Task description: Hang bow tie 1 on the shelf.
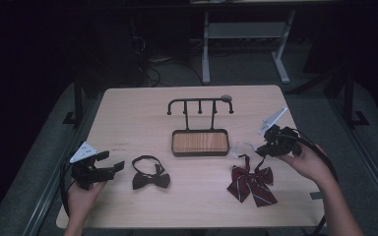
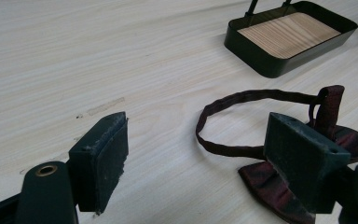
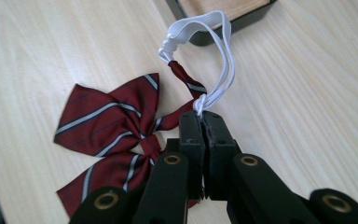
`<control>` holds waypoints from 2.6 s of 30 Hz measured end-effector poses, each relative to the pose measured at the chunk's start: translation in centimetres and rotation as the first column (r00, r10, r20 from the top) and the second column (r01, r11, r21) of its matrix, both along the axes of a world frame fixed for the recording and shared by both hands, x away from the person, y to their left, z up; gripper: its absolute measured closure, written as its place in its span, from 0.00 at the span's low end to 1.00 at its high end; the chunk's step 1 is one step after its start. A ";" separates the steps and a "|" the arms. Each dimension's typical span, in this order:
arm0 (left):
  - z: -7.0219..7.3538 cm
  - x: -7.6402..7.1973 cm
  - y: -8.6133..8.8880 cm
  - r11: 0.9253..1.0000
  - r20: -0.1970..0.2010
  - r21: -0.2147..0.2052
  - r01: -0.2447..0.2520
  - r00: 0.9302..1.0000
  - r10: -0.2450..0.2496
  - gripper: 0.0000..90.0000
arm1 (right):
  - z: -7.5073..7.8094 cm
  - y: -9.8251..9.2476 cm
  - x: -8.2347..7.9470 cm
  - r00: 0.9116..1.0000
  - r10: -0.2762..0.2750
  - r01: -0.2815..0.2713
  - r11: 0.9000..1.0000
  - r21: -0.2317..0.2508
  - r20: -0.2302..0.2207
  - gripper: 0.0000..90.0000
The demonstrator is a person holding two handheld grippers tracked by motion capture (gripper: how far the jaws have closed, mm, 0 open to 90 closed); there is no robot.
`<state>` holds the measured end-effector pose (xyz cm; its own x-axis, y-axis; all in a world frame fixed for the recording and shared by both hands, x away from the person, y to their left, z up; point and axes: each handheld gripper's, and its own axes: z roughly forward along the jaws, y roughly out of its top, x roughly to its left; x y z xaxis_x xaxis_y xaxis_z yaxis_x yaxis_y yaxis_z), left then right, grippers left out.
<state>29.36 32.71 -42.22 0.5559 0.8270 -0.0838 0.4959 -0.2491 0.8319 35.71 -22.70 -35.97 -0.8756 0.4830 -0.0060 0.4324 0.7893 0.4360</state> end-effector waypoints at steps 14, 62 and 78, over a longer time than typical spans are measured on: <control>0.0 0.0 0.1 1.000 0.002 0.004 0.002 1.000 -0.002 0.24 | 3.6 0.2 -0.8 0.998 0.047 -0.047 0.999 -0.002 0.032 0.97; 0.1 -0.2 0.0 1.000 0.015 -0.010 0.000 1.000 0.000 0.24 | 11.2 4.5 4.4 0.990 0.056 -0.051 0.998 -0.041 0.127 0.97; 0.1 -0.1 0.0 1.000 0.016 -0.004 0.010 1.000 -0.010 0.24 | 10.4 4.2 7.0 0.996 0.003 0.001 0.999 -0.043 0.090 0.97</control>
